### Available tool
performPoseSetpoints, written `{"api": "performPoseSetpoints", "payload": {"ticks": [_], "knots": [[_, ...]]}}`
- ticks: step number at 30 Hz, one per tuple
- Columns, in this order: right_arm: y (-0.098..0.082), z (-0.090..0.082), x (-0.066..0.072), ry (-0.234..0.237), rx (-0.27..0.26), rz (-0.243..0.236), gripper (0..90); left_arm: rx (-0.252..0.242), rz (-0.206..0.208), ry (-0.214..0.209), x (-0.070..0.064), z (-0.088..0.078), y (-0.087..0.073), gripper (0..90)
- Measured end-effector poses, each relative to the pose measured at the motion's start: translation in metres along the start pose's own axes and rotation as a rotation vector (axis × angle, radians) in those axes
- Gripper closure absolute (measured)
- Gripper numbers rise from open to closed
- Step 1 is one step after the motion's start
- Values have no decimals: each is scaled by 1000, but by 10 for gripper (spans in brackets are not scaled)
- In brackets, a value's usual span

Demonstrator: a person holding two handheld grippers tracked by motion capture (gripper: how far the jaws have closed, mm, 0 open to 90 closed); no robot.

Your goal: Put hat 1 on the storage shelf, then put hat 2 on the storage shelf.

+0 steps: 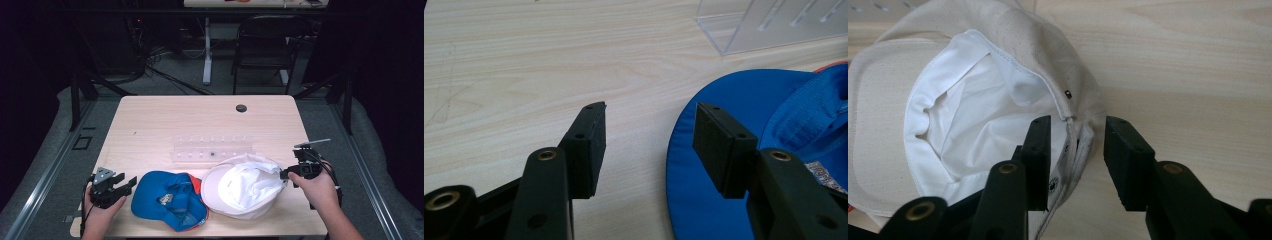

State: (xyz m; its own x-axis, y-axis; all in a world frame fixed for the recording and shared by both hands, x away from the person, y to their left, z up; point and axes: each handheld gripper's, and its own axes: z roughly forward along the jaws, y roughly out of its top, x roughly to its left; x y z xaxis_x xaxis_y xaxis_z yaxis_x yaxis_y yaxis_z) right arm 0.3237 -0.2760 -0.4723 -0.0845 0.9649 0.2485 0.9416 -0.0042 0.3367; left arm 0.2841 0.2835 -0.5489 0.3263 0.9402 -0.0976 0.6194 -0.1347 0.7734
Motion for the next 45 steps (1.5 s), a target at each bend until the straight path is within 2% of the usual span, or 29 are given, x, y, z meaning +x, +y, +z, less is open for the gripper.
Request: {"api": "performPoseSetpoints", "payload": {"ticks": [4, 6, 8, 12, 13, 15, 18, 20, 24, 25, 30, 35, 37, 38, 45], "knots": [[2, 1, 0, 9, 30, 36, 612, -3, 0, 0, 0, 0, 0, 476], [2, 3, 0, 9, 74, 39, 601, -3, 0, 0, 0, 0, 0, 477], [2, 4, 1, 14, 79, 49, 601, -3, -1, -1, -1, 0, 0, 477], [4, 8, 2, -3, 119, 39, 600, -3, 2, -4, -1, -1, 0, 476], [4, 9, 3, 3, 117, 56, 600, -4, 0, -5, -1, 0, 0, 476], [6, 11, 3, -11, 143, 59, 605, -3, -1, -5, -1, 0, 0, 476], [6, 14, 3, 8, 147, 83, 609, -4, -2, -4, -1, 0, 0, 476], [8, 16, 1, 5, 182, 82, 614, -2, 1, -4, -1, 0, 0, 476], [9, 20, 2, -11, 202, 89, 636, 2, 2, -4, 0, 0, -1, 476], [9, 23, 4, -5, 206, 107, 652, 4, 5, -4, 0, 0, -1, 476], [10, 25, 6, -34, 225, 94, 698, 6, 3, -3, 0, 0, -1, 476], [13, 26, 4, -23, 257, 94, 763, 2, 1, -5, 0, 1, -1, 476], [13, 26, 6, -19, 245, 102, 791, 2, 1, -4, 0, 1, -1, 476], [14, 24, 5, -21, 264, 86, 800, 3, 2, -5, 0, 1, -1, 476], [18, 15, 12, -4, 267, 62, 810, 4, 4, -3, 0, 0, -1, 476]]}}
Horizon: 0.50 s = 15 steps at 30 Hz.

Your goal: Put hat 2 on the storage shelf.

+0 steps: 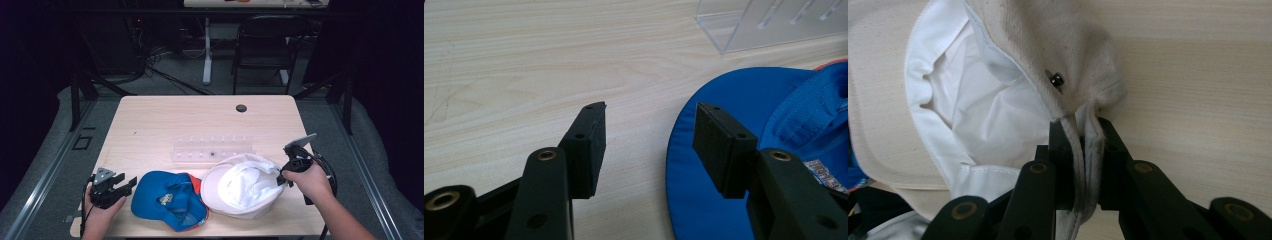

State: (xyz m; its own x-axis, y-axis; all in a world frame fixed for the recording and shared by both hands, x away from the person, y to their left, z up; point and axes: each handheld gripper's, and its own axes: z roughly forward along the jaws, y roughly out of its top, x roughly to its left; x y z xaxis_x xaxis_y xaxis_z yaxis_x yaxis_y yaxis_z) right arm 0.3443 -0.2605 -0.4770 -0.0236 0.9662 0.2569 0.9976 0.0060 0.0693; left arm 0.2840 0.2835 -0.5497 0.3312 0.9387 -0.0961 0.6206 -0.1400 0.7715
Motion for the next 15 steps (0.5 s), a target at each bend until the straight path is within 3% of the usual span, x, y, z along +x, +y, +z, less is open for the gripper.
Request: {"api": "performPoseSetpoints", "payload": {"ticks": [2, 12, 14, 15], "knots": [[0, -5, 5, 26, -6, 3, 812, 0, 0, 1, 0, 0, 0, 476], [3, -25, 13, 66, 7, -23, 812, 3, 3, 1, 1, -1, 0, 477], [3, -27, 17, 84, -16, -6, 812, 3, 2, 1, 1, -1, 0, 476], [4, -30, 18, 75, 2, -22, 812, 3, 2, 1, 1, -1, 0, 476]]}}
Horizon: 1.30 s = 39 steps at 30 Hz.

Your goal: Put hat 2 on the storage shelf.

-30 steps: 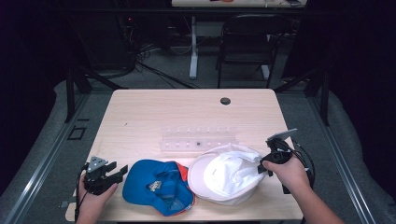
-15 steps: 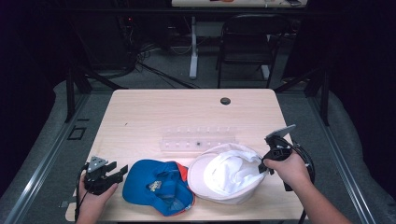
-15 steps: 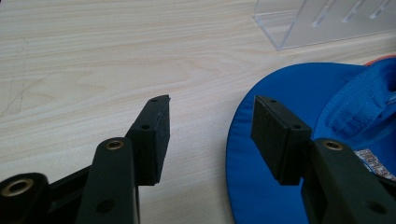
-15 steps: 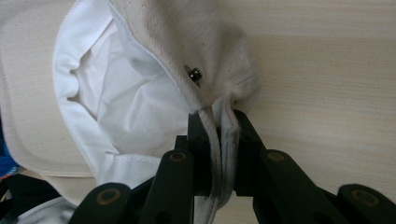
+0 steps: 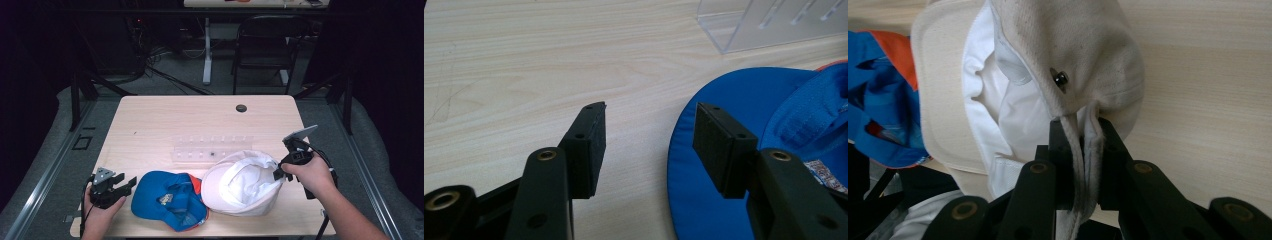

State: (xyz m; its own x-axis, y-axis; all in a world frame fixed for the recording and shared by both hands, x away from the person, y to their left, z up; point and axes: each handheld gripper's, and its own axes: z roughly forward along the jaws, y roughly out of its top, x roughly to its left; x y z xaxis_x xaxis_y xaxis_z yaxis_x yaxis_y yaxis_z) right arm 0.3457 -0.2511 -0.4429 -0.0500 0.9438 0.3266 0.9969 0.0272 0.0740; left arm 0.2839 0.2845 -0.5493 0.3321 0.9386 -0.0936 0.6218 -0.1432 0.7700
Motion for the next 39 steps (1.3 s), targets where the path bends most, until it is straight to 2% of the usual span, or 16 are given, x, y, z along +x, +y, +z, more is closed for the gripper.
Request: {"api": "performPoseSetpoints", "payload": {"ticks": [1, 2, 3, 7, 12, 16, 21, 25, 26, 28, 29, 30, 33, 34, 39], "knots": [[0, -1, 2, 11, -13, 13, 813, 0, 0, 0, 0, 0, 0, 476], [0, -3, 2, 17, 0, 1, 812, 0, 0, 0, 0, 0, 0, 476], [1, -6, 5, 36, -2, 4, 812, 0, 1, -1, 0, 0, 0, 476], [1, -10, 8, 55, 1, 8, 813, 1, 1, 1, 0, 0, 0, 476], [0, -16, 11, 104, 0, 19, 813, 1, 1, 1, 0, 0, 0, 476], [0, -21, 12, 138, 11, 11, 813, 0, 1, 0, 0, 0, 0, 476], [0, -27, 15, 185, -14, 28, 813, 0, 1, 0, 0, 0, 0, 476], [-1, -34, 17, 229, -8, 9, 813, 1, 2, 1, 0, 0, 0, 476], [-1, -34, 17, 229, -8, 9, 813, 0, 1, 1, 0, 0, 0, 476], [-2, -35, 20, 262, -19, 16, 813, 0, 1, 1, 0, 0, 0, 476], [-2, -36, 19, 264, -7, 2, 813, 0, 2, 1, 0, 0, 0, 476], [-3, -36, 22, 271, -27, 10, 813, 0, 1, 0, 0, 0, 0, 476], [-3, -37, 24, 280, -31, 14, 813, 0, 2, 1, 0, 0, 0, 476], [-3, -39, 24, 281, -18, -2, 813, -1, 1, 1, 0, 0, 0, 477], [-4, -41, 28, 297, -38, 3, 814, 0, 1, 0, 0, 0, 0, 477]]}}
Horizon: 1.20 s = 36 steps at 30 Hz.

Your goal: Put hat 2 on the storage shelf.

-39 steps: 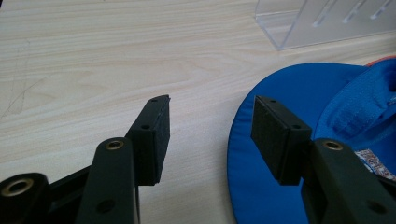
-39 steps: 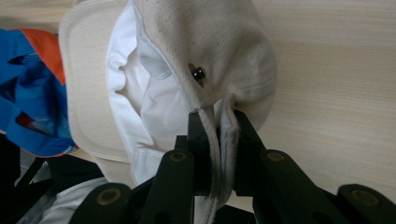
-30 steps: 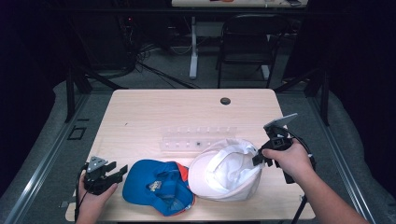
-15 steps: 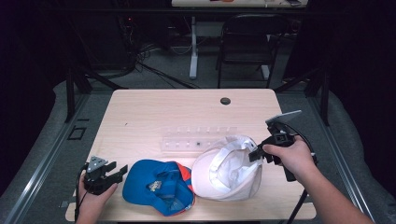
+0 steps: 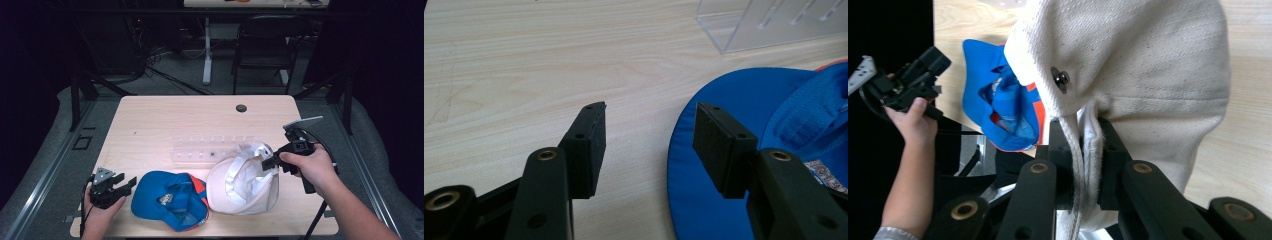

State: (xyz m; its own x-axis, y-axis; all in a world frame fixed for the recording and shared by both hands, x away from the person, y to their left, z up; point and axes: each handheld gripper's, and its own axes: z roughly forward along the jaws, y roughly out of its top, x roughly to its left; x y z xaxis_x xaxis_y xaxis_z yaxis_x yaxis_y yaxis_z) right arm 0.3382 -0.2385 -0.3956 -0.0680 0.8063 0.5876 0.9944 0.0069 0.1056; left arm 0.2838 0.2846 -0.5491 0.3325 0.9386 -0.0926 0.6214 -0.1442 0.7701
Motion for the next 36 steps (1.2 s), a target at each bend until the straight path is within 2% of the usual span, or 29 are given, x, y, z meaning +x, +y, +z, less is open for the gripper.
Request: {"api": "performPoseSetpoints", "payload": {"ticks": [1, 5, 7, 10, 11, 13, 21, 25, 27, 30, 32, 36], "knots": [[0, -1, 2, 16, -4, 8, 814, 0, 0, 0, 0, 0, 0, 476], [1, -3, 2, 34, 8, 4, 815, 0, -1, 1, -1, 0, 0, 476], [0, -3, 3, 40, -1, 17, 815, 0, -1, 1, -1, 0, 0, 476], [1, -3, 3, 51, 2, 14, 815, 0, -1, 1, -1, 0, 0, 476], [1, -4, 3, 53, 19, 3, 815, 0, -2, 1, -1, 0, 0, 476], [1, -6, 6, 72, 6, 16, 815, -2, -4, 0, -1, 1, 0, 476], [2, -16, 17, 96, 6, 4, 815, -3, -6, 1, -1, 0, 0, 476], [2, -20, 22, 128, 0, 20, 815, -1, -3, 0, 0, 0, 0, 476], [2, -24, 22, 147, 8, 4, 815, -1, -2, 0, -1, 0, 0, 476], [2, -26, 25, 160, -15, 17, 815, -3, -5, -1, -1, 0, 0, 477], [4, -29, 28, 189, -13, 6, 815, -4, -4, -1, -1, 1, 0, 476], [6, -30, 32, 217, -27, -1, 815, -8, -7, -1, -2, 1, 0, 477]]}}
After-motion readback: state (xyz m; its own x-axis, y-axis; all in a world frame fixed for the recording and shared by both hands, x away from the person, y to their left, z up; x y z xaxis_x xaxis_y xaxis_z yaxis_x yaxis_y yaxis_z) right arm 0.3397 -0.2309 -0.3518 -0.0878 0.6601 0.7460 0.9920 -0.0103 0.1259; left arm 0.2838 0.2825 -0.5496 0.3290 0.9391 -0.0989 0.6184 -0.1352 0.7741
